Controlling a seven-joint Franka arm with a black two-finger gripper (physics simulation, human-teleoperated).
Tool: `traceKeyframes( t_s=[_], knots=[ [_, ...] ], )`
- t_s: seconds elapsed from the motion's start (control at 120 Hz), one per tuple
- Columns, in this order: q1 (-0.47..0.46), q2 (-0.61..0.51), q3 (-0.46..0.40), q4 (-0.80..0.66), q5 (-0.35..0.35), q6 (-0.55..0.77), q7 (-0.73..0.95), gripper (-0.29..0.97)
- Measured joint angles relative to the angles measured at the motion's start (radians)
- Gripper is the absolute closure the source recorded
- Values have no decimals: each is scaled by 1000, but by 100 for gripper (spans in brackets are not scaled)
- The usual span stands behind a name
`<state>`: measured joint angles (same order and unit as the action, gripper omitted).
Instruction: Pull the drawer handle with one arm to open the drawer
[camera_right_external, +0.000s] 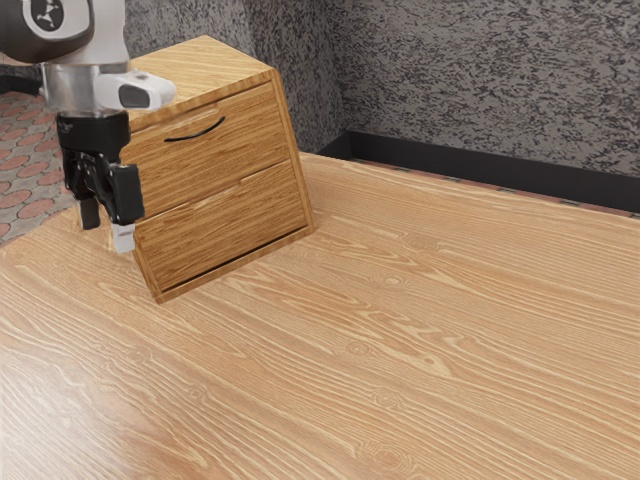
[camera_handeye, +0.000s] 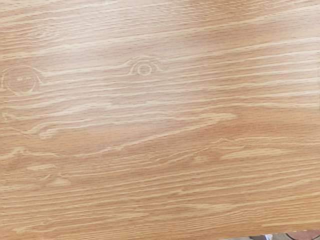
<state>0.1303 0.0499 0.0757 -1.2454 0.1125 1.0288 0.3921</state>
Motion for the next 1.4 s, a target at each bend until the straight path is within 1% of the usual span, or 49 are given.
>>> traceKeyframes(
  t_s=[0.142, 0.233, 0.383, 0.5, 0.55, 0.608, 0.692, 0.817, 0.892, 0.958, 1.092, 1.2, 1.325, 1.4],
  knots=[
    [-112, 3, 5, -2, 9, 122, 103, 0],
    [-136, 3, 11, -2, 4, 166, 145, 0],
    [-92, 11, 11, -3, -5, 215, 192, 0],
    [-69, 20, 6, -6, 34, 288, 232, 0],
    [-58, 40, 0, -3, 45, 327, 254, 0],
    [-2, 118, -35, 75, 47, 368, 294, 0],
    [66, 218, -53, 210, 20, 409, 346, 5],
    [101, 333, -55, 367, 1, 446, 414, 12],
    [116, 429, -54, 495, 0, 461, 450, 17],
    [127, 478, -46, 555, 1, 474, 481, 19],
    [147, 513, -29, 579, 49, 513, 543, 21],
    [148, 524, -28, 580, 68, 547, 588, 23],
    [143, 528, -28, 581, 76, 574, 631, 40],
    [150, 542, -28, 581, 74, 592, 652, 48]
  ],
)
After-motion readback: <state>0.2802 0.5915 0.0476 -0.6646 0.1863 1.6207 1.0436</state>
